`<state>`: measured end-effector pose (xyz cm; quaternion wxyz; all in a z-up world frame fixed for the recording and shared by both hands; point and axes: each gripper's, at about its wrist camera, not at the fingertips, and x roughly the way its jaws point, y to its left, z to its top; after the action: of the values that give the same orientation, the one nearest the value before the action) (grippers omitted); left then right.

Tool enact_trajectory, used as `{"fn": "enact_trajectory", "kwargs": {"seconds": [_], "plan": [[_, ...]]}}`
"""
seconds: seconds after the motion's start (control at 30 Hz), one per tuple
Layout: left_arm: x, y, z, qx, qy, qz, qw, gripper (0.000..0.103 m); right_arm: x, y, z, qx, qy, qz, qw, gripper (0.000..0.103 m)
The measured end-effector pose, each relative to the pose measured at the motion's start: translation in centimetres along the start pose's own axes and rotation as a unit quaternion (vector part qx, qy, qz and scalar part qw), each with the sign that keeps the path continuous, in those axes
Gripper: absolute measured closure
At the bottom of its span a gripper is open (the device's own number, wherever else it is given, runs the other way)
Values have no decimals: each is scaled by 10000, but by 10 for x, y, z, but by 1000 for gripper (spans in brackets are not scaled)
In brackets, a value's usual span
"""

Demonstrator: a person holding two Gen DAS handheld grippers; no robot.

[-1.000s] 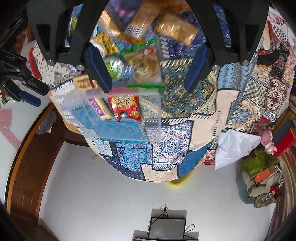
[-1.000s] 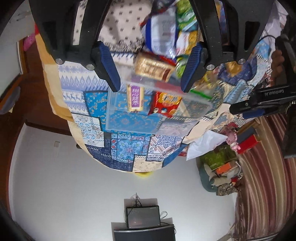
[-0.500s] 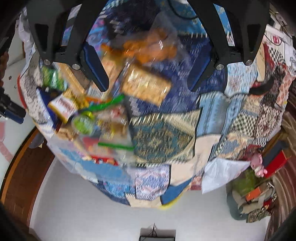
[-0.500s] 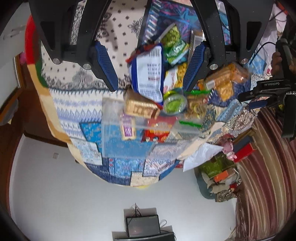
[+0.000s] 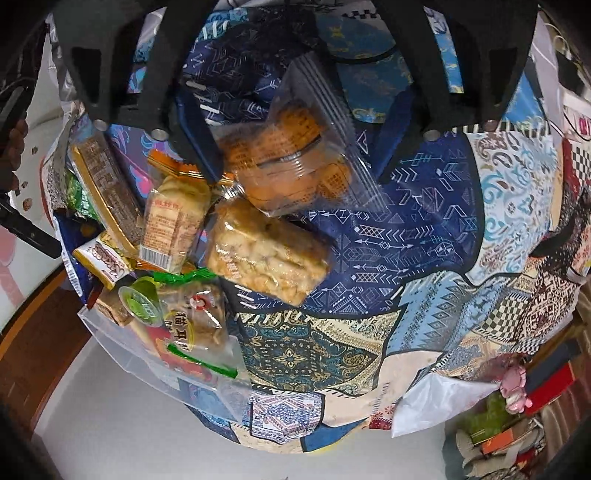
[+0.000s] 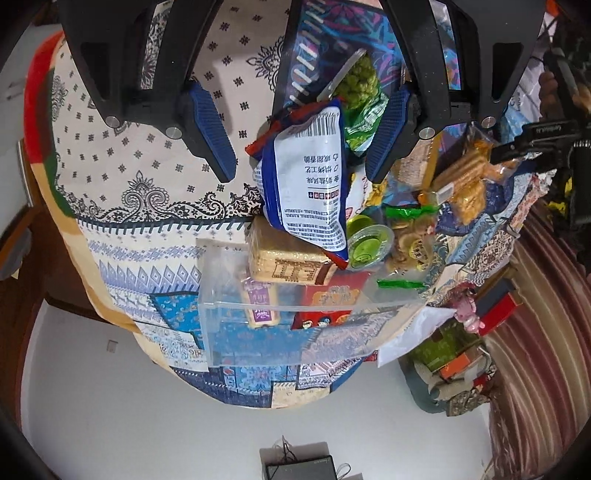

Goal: Organize snacks
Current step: 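Grasp the orange cracker bag with the left tool while the right tool grasps the blue biscuit bag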

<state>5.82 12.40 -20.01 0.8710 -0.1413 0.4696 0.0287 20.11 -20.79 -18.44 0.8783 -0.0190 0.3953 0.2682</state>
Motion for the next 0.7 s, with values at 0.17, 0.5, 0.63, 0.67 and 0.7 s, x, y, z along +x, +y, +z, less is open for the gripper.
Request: {"fn": "enact_trajectory", "kwargs": {"seconds": [0.17,0.5,0.63,0.67,0.7], "plan": [[3,3,-2,-187,-43,-195,9996,41,14,-3,2,48,71,-24,10000,33],[-9,-1,-5,-75,-134,-112,9998,49,24,-15,-2,334,92,225,9991,46],[-18,-2,-4,-46,-211,-87,9997,53,19,-14,-2,292,70,252,9992,53],[-22,-3,-3,-25,-242,-70,9997,53,18,-13,-2,280,65,256,9993,55],[-25,-4,-2,-11,-276,-61,9996,54,17,-14,-1,273,52,256,9993,56]]}}
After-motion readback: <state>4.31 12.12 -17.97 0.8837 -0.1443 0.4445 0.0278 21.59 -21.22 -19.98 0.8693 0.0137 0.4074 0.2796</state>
